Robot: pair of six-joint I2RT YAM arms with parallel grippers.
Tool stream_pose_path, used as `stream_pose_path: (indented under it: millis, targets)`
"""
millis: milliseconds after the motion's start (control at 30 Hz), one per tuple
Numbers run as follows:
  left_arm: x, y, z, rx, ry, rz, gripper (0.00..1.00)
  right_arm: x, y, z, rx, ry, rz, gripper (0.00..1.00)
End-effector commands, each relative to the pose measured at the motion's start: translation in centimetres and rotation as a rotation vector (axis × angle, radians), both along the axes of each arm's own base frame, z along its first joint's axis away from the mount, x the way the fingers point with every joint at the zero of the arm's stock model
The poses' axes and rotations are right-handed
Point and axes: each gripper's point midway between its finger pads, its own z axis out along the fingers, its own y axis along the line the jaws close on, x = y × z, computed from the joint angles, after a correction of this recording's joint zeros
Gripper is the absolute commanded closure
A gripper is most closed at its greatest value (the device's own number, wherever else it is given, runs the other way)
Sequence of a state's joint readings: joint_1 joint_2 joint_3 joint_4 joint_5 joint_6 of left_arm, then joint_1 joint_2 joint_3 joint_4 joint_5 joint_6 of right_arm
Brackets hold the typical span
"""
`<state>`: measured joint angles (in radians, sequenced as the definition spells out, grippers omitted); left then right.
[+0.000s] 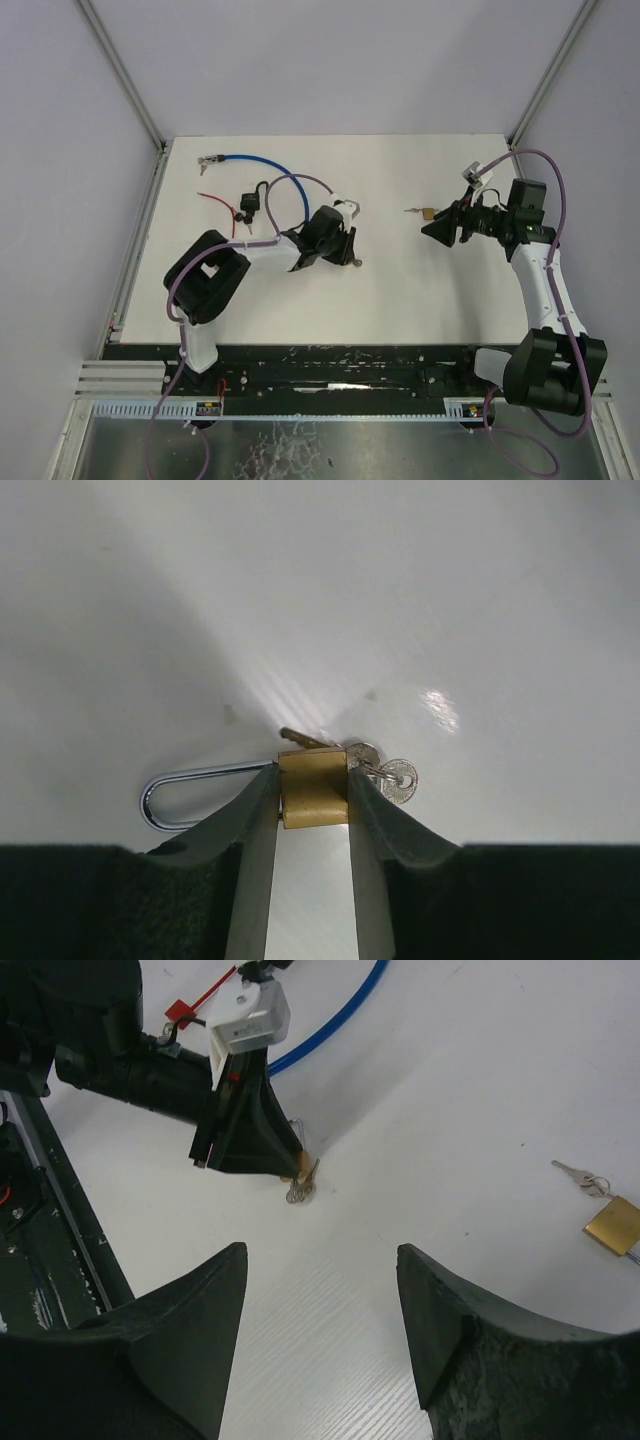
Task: Lock with the key
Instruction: Move the lock to the center of the board.
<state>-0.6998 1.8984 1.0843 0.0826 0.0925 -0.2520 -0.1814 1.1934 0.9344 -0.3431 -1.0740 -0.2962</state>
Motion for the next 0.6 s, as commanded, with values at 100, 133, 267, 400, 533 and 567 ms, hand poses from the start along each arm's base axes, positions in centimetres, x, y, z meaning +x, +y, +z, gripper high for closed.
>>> stream_pose_path:
  millis: [100,133,267,400,533,567]
  targets:
    - [-1.9,-4.4,2.7,-0.099,-0.139,-0.099,0.74,-0.1,1.0,0.6,0.045,-0.027,0.06,0.33]
    - [-2.2,-4.5,2.3,-0.086,-0.131,-0.103,0.73,-0.1,1.0,0.6,0.046,-0.03,0.062,0.33]
    - [-3.6,-5.5,2.3,-0.067,-0.138,-0.122,0.64,-0.1,1.0,0.4,0.046,-0.023,0.062,0.33]
    - [-4.4,-5.6,4.8,-0.113,-0.18,-0.114,0.52,-0.1,1.0,0.3,0.046,-0.021,0.062,0.33]
    - [-4.9,-4.4,6.3,-0.141,-0.215,-0.084,0.5,-0.2,1.0,0.4,0.04,-0.027,0.063,0.33]
    - [-5.1,-4.0,6.7,-0.152,-0.227,-0.076,0.5,-0.2,1.0,0.3,0.039,-0.031,0.065,0.33]
